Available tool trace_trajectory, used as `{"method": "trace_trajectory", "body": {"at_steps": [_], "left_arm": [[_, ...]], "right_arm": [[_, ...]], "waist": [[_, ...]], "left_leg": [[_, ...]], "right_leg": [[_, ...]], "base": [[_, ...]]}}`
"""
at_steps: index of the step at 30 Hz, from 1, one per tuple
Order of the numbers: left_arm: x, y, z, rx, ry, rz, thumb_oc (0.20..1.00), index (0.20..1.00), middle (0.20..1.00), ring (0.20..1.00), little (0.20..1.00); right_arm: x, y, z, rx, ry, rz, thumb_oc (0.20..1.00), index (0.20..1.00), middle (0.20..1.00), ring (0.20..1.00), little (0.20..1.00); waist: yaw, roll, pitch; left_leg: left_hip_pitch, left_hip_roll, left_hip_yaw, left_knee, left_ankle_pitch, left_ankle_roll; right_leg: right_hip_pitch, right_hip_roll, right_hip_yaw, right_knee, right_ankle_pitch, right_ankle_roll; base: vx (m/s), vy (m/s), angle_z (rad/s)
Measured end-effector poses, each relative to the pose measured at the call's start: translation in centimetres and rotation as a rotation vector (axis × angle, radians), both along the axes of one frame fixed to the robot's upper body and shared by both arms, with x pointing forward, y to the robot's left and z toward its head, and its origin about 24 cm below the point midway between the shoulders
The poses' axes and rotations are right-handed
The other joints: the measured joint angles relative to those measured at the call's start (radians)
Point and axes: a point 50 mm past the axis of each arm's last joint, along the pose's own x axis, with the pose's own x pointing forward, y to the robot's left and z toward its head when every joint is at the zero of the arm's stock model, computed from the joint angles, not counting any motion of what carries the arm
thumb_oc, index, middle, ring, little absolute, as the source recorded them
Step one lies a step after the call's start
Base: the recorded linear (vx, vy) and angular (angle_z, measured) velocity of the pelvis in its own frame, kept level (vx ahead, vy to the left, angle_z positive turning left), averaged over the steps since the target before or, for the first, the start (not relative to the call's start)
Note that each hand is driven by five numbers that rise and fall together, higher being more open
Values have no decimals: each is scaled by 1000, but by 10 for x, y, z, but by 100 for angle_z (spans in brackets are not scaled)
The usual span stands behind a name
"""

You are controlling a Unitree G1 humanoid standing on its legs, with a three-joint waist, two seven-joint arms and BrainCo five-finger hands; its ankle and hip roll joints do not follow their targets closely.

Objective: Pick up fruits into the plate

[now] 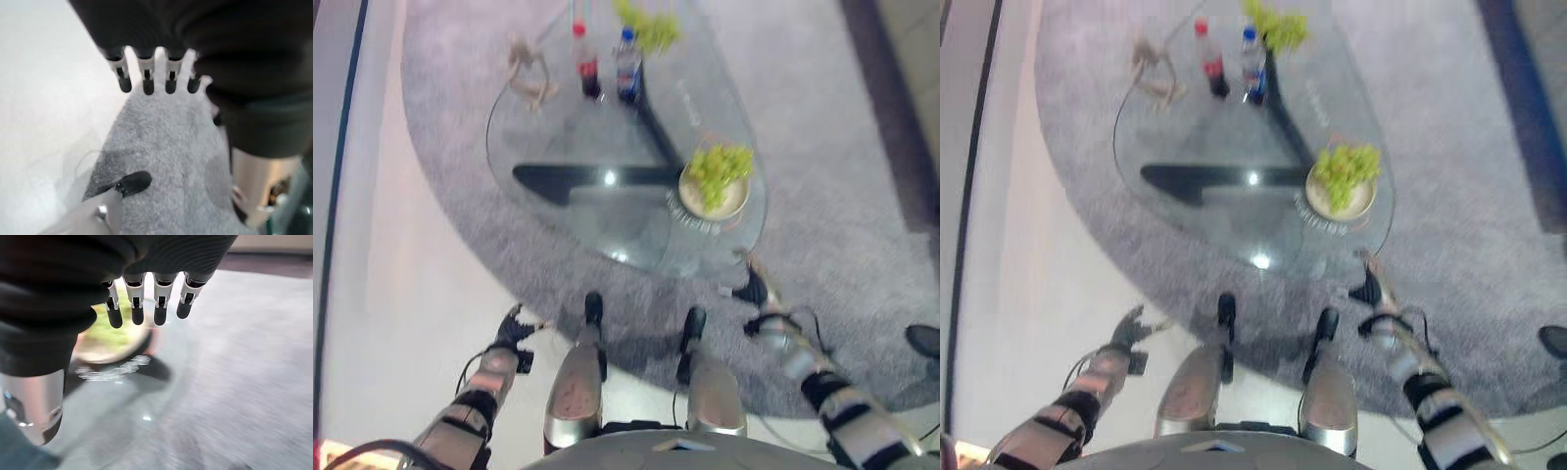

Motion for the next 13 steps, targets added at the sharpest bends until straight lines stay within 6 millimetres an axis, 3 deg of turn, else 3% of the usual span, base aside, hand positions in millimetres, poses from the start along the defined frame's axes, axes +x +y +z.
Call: {"method": "trace_trajectory", "body": {"at_steps": [5, 8, 13], "left_arm": [[-11, -2, -7, 41, 73, -65, 1000, 1000, 1000, 1000, 1000], [-26, -3, -16, 49, 155, -90, 1000, 1000, 1000, 1000, 1000], [-58, -9, -33, 41, 314, -118, 1000, 1000, 1000, 1000, 1000]], "right_arm": [[-31, -10, -28, 70, 219, -99, 1000, 1000, 1000, 1000, 1000], [-49, -6, -44, 137, 346, -123, 1000, 1000, 1000, 1000, 1000], [-90, -15, -66, 211, 585, -263, 1000, 1000, 1000, 1000, 1000]], "waist": [[-24, -8, -97], [-21, -2, -159], [-20, 15, -240]], "left_leg": [[49, 16, 19, -10, -16, -17], [74, 35, 28, -10, -31, -29], [124, 39, 41, -14, -52, -30]], "right_leg": [[64, 21, 4, -66, 16, -4], [82, 37, 7, -66, 14, -3], [125, 40, 17, -67, 1, -2]], "base": [[46, -12, -11], [135, -40, -11], [100, -26, -6]]}}
